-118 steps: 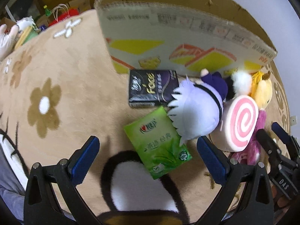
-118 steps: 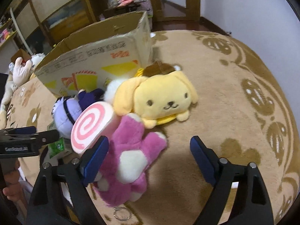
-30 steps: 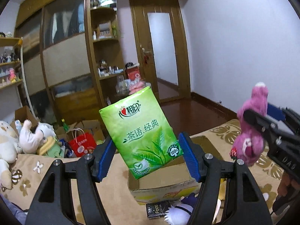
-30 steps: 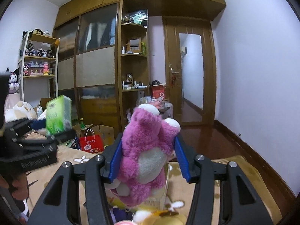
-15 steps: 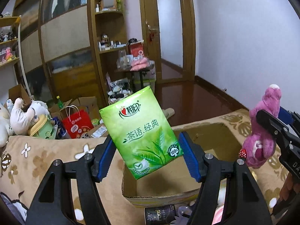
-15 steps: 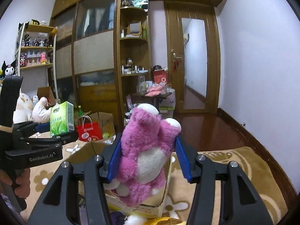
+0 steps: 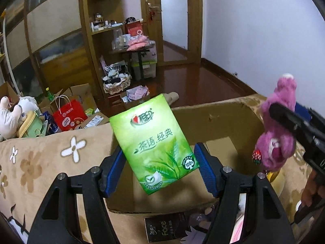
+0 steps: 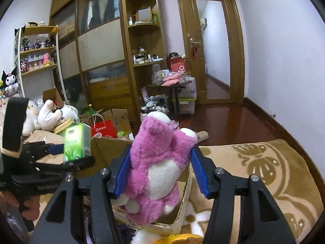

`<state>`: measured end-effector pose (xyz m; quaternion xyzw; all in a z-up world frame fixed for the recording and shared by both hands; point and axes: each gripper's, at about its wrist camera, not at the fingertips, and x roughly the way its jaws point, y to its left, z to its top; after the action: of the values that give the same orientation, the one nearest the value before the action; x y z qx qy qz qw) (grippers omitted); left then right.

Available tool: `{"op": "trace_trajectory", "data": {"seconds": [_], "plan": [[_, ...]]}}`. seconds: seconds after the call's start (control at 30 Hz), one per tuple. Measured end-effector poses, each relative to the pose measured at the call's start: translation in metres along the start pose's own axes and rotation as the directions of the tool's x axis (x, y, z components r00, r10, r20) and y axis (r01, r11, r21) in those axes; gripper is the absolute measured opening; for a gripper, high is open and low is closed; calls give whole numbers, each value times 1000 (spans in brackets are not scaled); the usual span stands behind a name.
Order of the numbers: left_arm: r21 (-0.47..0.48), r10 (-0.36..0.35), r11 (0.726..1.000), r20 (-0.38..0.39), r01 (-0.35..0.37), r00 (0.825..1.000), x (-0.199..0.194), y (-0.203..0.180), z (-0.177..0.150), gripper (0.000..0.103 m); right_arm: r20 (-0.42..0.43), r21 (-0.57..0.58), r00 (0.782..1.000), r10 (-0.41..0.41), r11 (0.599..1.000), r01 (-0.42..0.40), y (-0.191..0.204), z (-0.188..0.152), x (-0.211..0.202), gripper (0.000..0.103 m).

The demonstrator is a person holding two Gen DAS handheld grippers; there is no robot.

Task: Organize soft objects
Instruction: 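Carry green pack and pink bear over the box and release both, then move both tools back toward the remaining items beside the box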

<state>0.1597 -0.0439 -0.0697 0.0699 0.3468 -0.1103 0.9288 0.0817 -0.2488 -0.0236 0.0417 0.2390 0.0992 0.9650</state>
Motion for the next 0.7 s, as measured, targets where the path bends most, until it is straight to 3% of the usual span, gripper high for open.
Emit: {"op": "trace_trajectory", "data": {"seconds": [0.13, 0.27, 0.43, 0.7], "plan": [[-4, 18, 1000, 0, -18, 1000, -2, -4, -4, 68, -21, 15, 999, 37, 999, -36, -6, 0, 2, 62], [-20, 37, 999, 6, -37, 999, -8, -2, -8, 85, -34, 36, 998, 59, 998, -58, -8, -1, 3, 63], [-28, 40, 999, -3, -40, 999, -15, 2, -8, 95, -54, 17, 998, 24, 1000, -23, -6, -4, 3, 66], [-32, 67, 997, -8, -67, 998, -21, 7, -8, 98, -62, 35, 998, 9, 999, -7, -9, -4, -3, 87]]}}
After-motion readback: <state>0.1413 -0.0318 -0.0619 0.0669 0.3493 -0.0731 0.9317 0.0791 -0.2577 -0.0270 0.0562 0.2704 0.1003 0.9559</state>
